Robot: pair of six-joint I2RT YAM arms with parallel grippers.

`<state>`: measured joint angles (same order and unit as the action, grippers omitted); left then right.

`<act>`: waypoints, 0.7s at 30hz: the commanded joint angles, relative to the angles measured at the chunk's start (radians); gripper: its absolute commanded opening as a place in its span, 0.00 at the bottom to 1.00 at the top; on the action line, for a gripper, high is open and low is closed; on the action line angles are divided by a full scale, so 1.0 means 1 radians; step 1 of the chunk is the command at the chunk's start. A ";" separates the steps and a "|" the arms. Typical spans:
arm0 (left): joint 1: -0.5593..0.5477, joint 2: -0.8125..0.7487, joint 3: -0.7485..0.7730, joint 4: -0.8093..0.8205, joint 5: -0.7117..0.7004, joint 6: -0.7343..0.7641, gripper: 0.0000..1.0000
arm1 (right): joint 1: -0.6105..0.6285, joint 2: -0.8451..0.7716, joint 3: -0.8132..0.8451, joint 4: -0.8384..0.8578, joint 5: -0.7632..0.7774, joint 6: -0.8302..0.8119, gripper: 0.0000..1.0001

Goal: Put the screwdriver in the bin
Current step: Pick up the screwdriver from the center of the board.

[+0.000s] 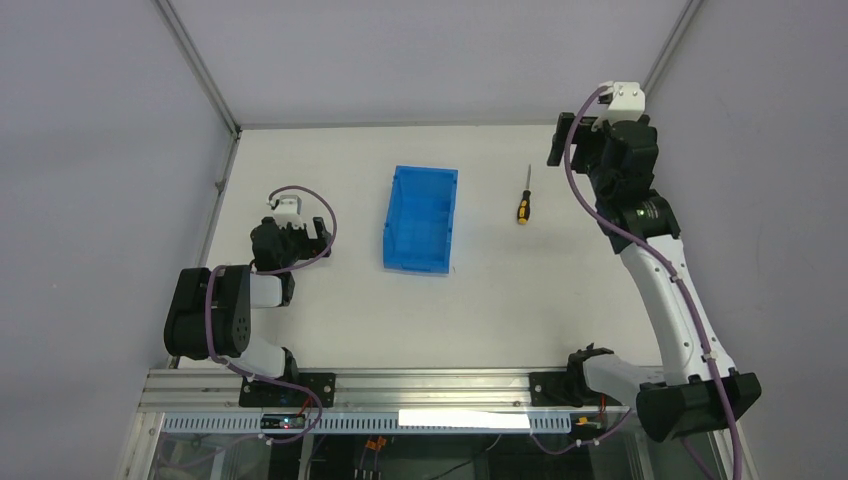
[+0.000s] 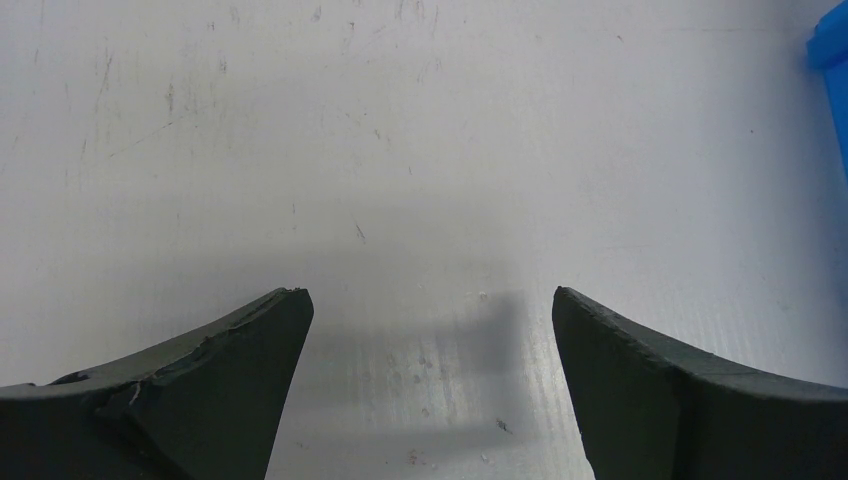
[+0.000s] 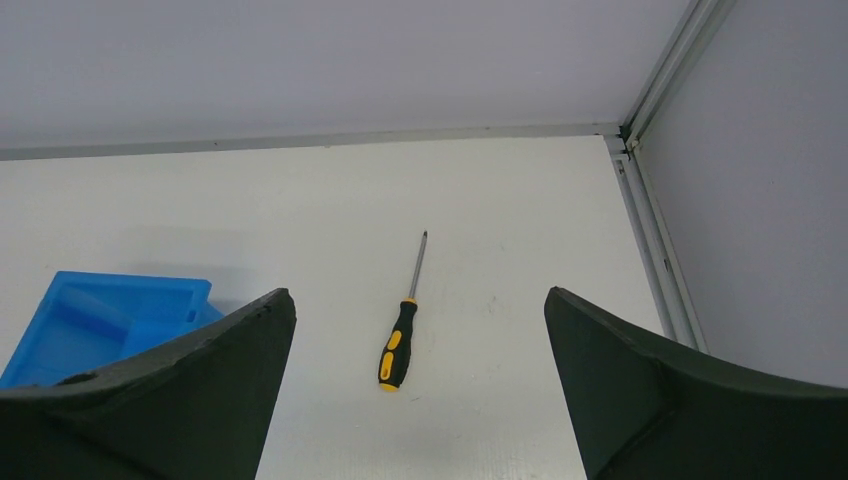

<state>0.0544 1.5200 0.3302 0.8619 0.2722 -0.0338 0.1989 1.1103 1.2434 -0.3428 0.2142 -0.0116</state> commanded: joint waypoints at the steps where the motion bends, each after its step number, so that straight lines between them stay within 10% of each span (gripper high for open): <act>1: 0.013 -0.006 0.004 0.052 0.025 0.008 0.99 | 0.005 0.028 0.125 -0.121 0.020 -0.005 0.99; 21: 0.013 -0.006 0.005 0.054 0.025 0.008 0.99 | -0.001 0.265 0.400 -0.285 0.052 0.042 0.99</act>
<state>0.0544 1.5200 0.3302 0.8619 0.2726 -0.0338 0.1989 1.3033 1.5929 -0.5732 0.2615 -0.0017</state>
